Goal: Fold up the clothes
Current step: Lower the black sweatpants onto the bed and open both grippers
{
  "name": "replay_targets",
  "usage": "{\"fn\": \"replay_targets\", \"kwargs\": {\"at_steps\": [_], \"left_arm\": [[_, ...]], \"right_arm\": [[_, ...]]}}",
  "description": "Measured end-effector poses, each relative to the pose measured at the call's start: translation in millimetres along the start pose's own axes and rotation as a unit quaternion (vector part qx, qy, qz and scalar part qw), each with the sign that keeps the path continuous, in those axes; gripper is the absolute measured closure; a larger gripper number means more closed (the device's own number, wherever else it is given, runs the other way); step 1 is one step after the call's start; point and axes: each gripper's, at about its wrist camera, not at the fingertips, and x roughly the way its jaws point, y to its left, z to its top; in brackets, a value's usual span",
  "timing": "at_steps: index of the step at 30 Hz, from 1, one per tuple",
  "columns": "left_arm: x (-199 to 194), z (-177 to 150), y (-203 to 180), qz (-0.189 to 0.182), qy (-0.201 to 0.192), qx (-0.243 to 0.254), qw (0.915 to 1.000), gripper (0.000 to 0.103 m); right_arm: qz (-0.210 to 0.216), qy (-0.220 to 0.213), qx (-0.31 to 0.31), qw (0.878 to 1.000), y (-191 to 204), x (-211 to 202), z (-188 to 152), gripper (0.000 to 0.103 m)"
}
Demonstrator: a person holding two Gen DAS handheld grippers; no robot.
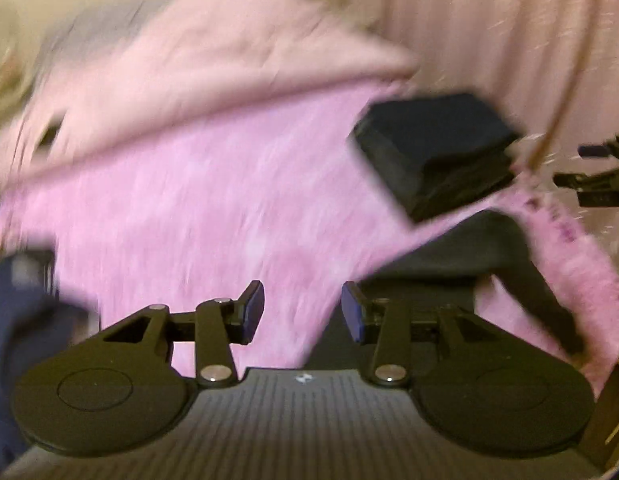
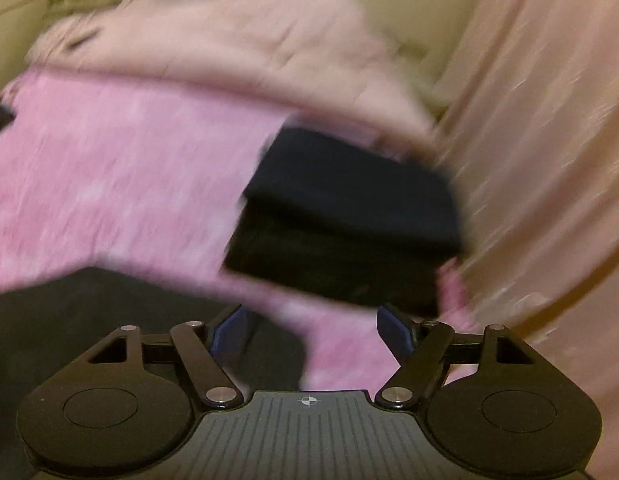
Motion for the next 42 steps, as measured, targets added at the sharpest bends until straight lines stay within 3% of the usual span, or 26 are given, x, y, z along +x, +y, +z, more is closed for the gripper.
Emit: {"fn": "replay_targets", "kwargs": {"at_steps": [3,6,11,13,14,16,18,19,20,23,25,27,28,34,36,38,39,40,41,42], "left_arm": [[34,-60,8,0.012,0.067,-0.047,0.9966,0.06],[55,-120,6,-0.004,0.123,-0.095,0.9879,0.057],[69,-191,-36,-0.071,0.175,-0.137,0.9724,0.036],[74,-209,-50,-0.098,0.196,-0.134,0.9665,0.036],[78,-217,-59,-0.108,0.206,-0.129,0.9639,0.036],[82,-229,-71,-0.118,0.225,-0.112,0.9608,0.037],[83,-236,-82,-0.115,0.23,-0.082,0.9628,0.045],[82,-237,-85,-0.109,0.226,-0.066,0.9657,0.062],[81,-238,-85,-0.106,0.221,-0.055,0.9679,0.088],[61,-228,-69,-0.119,0.193,-0.044,0.973,0.092],[39,-215,-48,-0.117,0.161,-0.026,0.9796,0.093],[15,-202,-16,-0.102,0.132,-0.026,0.9856,0.093],[5,-194,2,-0.109,0.122,0.005,0.9865,0.093],[-33,-163,79,-0.065,0.081,0.048,0.9934,0.093],[-34,-169,91,-0.054,0.087,0.054,0.9932,0.093],[-28,-178,98,-0.052,0.102,0.064,0.9913,0.093],[-24,-184,97,-0.052,0.109,0.072,0.9901,0.093],[-20,-191,95,-0.052,0.115,0.08,0.9888,0.092],[-15,-198,94,-0.051,0.119,0.089,0.9875,0.092],[-11,-203,94,-0.051,0.123,0.093,0.9867,0.092]], "right_arm": [[0.06,0.05,0.0,0.997,19,11,-38,0.028],[0.115,0.098,-0.018,0.988,56,2,-92,0.028],[0.132,0.155,-0.065,0.977,103,-37,-191,0.028],[0.132,0.177,-0.075,0.973,118,-52,-224,0.019],[0.127,0.186,-0.076,0.971,122,-56,-237,0.006],[0.114,0.202,-0.067,0.971,131,-63,-259,0.004],[0.099,0.215,-0.059,0.97,140,-66,-278,0.004],[0.092,0.219,-0.064,0.969,145,-66,-285,0.004],[0.086,0.22,-0.075,0.969,150,-64,-289,0.004],[0.069,0.212,-0.105,0.969,159,-60,-294,0.004],[0.068,0.216,-0.096,0.969,153,-62,-291,0.029],[0.061,0.22,-0.089,0.97,139,-72,-283,0.084],[0.053,0.221,-0.087,0.97,132,-78,-279,0.1],[-0.039,0.181,-0.007,0.983,51,-118,-233,0.103],[-0.046,0.162,0.031,0.985,35,-125,-221,0.103],[-0.039,0.15,0.041,0.987,43,-126,-222,0.103],[-0.027,0.149,0.04,0.988,53,-125,-226,0.095],[-0.014,0.148,0.034,0.988,68,-124,-232,0.08],[-0.003,0.148,0.026,0.989,85,-124,-240,0.027],[0.009,0.144,0.016,0.989,103,-124,-248,0.01]]}}
